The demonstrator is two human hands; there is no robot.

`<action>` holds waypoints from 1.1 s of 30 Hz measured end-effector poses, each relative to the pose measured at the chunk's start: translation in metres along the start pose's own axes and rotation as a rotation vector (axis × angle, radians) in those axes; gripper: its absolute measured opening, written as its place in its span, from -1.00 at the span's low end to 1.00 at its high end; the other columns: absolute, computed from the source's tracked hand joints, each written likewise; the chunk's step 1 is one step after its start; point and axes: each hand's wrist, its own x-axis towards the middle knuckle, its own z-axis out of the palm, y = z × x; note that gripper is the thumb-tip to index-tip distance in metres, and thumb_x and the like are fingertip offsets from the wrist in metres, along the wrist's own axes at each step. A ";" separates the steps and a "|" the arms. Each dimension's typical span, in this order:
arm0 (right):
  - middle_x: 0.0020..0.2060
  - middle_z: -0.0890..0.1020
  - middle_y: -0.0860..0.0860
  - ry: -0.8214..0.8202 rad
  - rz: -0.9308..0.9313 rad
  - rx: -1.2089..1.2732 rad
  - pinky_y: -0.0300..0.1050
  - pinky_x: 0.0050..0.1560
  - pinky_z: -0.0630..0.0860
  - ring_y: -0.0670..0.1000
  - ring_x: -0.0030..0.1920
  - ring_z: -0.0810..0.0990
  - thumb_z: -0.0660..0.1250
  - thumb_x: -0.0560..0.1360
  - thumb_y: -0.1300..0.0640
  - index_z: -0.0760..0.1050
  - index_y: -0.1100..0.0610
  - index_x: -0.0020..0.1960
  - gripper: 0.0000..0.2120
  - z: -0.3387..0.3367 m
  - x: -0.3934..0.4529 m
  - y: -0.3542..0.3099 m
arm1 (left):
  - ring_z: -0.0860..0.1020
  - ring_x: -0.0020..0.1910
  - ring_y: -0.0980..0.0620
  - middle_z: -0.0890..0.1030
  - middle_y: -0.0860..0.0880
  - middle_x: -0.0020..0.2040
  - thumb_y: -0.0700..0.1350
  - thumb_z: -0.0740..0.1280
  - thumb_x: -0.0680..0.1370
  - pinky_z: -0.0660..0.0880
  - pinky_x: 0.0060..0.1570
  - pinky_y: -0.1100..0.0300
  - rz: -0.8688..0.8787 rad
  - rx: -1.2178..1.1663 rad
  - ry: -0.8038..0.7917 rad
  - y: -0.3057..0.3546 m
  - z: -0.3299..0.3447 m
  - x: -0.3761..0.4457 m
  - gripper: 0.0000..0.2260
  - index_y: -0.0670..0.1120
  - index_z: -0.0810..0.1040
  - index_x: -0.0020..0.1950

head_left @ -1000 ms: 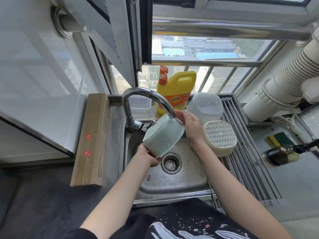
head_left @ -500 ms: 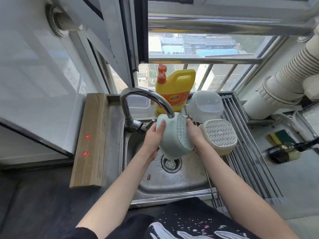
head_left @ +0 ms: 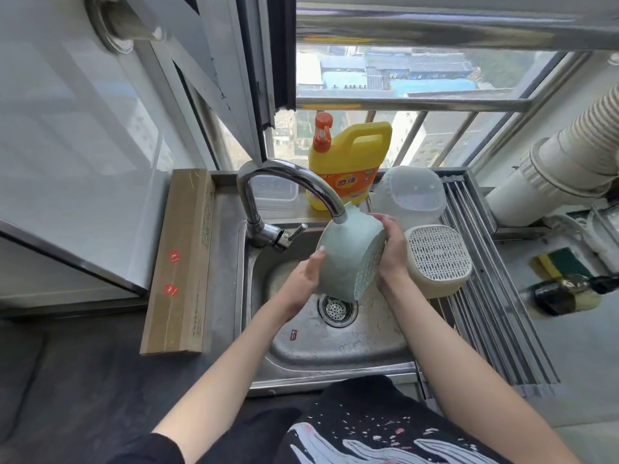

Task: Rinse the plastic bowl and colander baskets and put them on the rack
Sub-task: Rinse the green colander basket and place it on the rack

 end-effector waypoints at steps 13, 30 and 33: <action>0.18 0.53 0.11 -0.143 -0.022 -0.250 0.06 0.16 0.48 0.06 0.14 0.52 0.01 0.61 -0.14 0.39 0.09 0.29 -0.57 0.015 -0.008 0.008 | 0.64 -0.14 0.13 0.71 0.02 -0.15 -0.45 0.38 0.43 0.58 -0.03 0.26 0.015 -0.129 -0.222 -0.010 -0.011 -0.006 -0.76 -0.16 0.64 -0.02; 0.05 0.59 0.04 -0.158 -0.029 -0.465 -0.03 0.10 0.43 0.06 0.13 0.54 0.03 0.65 -0.03 0.48 0.16 0.20 -0.64 0.018 -0.024 0.025 | 0.53 -0.04 -0.06 0.56 -0.18 -0.05 -0.66 0.06 0.35 0.53 -0.17 0.18 -0.288 -0.551 0.008 -0.038 -0.034 -0.011 -0.53 -0.24 0.50 0.04; 0.06 0.58 0.04 -0.216 -0.055 -0.435 0.06 0.17 0.44 0.06 0.14 0.53 0.11 0.63 0.02 0.47 0.11 0.17 -0.74 0.025 -0.025 0.023 | 0.50 0.06 -0.18 0.54 -0.23 0.06 -0.65 -0.10 0.34 0.57 0.03 -0.04 -0.361 -0.793 0.083 -0.039 -0.031 -0.009 -0.47 -0.28 0.51 0.01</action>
